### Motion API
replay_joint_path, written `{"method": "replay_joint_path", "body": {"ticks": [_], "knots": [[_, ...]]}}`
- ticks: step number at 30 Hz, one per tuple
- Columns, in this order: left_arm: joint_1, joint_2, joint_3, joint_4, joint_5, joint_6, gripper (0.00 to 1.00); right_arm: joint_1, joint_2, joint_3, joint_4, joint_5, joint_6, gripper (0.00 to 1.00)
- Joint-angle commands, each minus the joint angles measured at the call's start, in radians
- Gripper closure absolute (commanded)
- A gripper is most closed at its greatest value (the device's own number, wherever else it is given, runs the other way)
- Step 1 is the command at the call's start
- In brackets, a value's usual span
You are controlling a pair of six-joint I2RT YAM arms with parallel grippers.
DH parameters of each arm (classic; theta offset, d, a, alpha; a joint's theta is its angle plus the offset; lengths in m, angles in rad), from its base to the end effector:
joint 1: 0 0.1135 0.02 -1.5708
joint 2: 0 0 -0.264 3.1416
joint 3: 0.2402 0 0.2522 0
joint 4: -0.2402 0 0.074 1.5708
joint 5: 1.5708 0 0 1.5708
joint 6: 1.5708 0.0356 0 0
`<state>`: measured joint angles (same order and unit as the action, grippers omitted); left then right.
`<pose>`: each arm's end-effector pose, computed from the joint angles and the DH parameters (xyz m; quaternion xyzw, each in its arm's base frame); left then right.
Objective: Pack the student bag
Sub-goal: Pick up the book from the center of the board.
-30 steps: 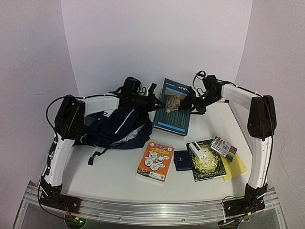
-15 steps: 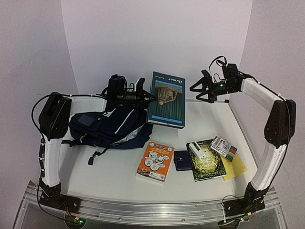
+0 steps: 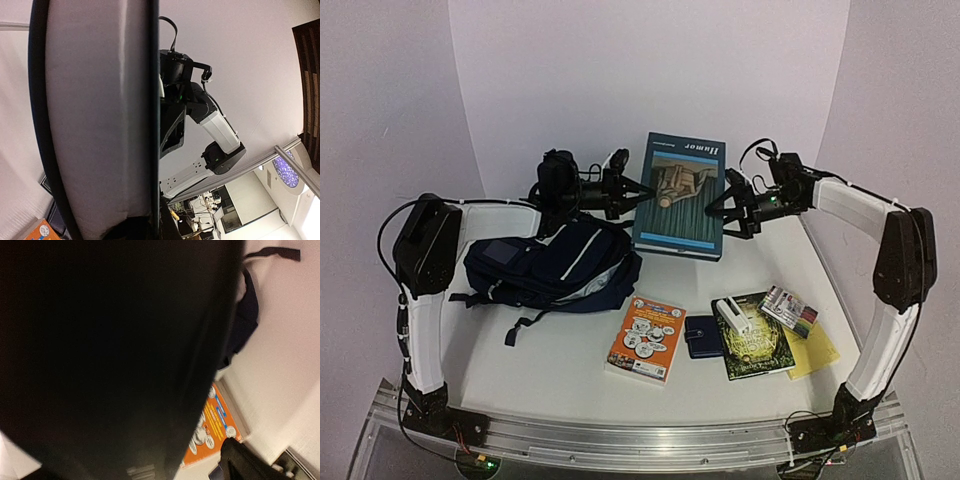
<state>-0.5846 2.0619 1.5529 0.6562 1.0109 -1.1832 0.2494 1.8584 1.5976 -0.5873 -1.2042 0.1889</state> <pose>0.3833 -0.2898 0.2929 0.1818 0.6542 -0.7128 0.1756 0.3837 0.1320 0.2964 -0.2235 0.7645 0.5805 0.1692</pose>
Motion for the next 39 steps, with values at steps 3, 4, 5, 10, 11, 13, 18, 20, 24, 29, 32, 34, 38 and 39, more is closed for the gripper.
{"method": "replay_joint_path", "body": {"ticks": [3,4,5,10,11,13,18,20,24,29,32,34,38,39], "knots": [[-0.007,-0.053,-0.001,0.158,0.029,-0.079,1.0,0.032,-0.114,-0.034,0.126,-0.095,0.056,0.24],[-0.007,-0.05,-0.001,0.159,0.029,-0.081,1.0,0.032,-0.122,-0.041,0.141,-0.096,0.069,0.28],[-0.007,-0.048,-0.002,0.159,0.029,-0.082,1.0,0.033,-0.129,-0.049,0.157,-0.096,0.084,0.31],[-0.008,-0.042,-0.008,0.149,0.026,-0.084,1.0,0.039,-0.16,-0.102,0.292,-0.086,0.209,0.34],[-0.009,-0.042,-0.011,0.148,0.025,-0.085,1.0,0.04,-0.166,-0.12,0.339,-0.082,0.251,0.34],[-0.01,-0.04,-0.014,0.151,0.024,-0.087,1.0,0.04,-0.18,-0.161,0.451,-0.067,0.347,0.35],[-0.011,-0.043,-0.021,0.14,0.017,-0.084,0.99,0.042,-0.185,-0.181,0.52,-0.046,0.412,0.52],[-0.011,-0.055,-0.027,0.086,0.008,-0.051,0.97,0.041,-0.186,-0.188,0.531,-0.044,0.426,0.62],[-0.002,-0.092,-0.05,-0.021,-0.014,0.032,0.7,0.042,-0.194,-0.207,0.555,-0.037,0.451,0.87],[0.043,-0.221,-0.112,-0.417,-0.176,0.281,0.41,0.024,-0.234,-0.244,0.558,-0.005,0.459,1.0],[0.031,-0.296,-0.065,-0.845,-0.464,0.548,0.37,-0.015,-0.274,-0.283,0.556,0.054,0.462,1.0],[0.015,-0.301,-0.015,-1.066,-0.606,0.667,0.36,-0.035,-0.294,-0.318,0.556,0.085,0.466,1.0],[0.002,-0.275,0.043,-1.277,-0.775,0.783,0.37,-0.042,-0.3,-0.375,0.555,0.106,0.465,1.0],[-0.004,-0.265,0.054,-1.314,-0.785,0.803,0.39,-0.042,-0.298,-0.39,0.554,0.106,0.466,1.0]]}}
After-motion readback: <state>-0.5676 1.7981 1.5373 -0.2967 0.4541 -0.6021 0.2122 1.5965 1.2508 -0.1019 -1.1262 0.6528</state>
